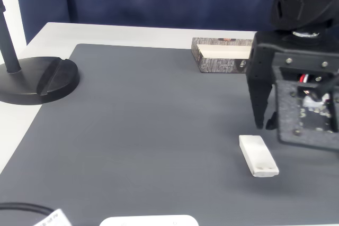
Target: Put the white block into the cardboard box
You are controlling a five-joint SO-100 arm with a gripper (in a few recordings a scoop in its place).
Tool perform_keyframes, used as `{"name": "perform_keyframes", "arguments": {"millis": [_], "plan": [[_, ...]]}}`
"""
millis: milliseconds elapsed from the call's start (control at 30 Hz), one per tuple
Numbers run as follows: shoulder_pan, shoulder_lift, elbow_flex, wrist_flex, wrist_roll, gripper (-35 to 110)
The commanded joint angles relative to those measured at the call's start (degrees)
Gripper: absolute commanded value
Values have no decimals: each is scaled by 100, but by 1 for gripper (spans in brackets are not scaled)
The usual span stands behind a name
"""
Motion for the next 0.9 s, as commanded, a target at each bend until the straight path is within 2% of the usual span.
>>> {"name": "perform_keyframes", "arguments": {"millis": [0,267,867], "plan": [[53,53,-272,-35,650,-2],[44,35,-246,-44,1310,-2],[35,97,-123,-44,1283,-2]]}}
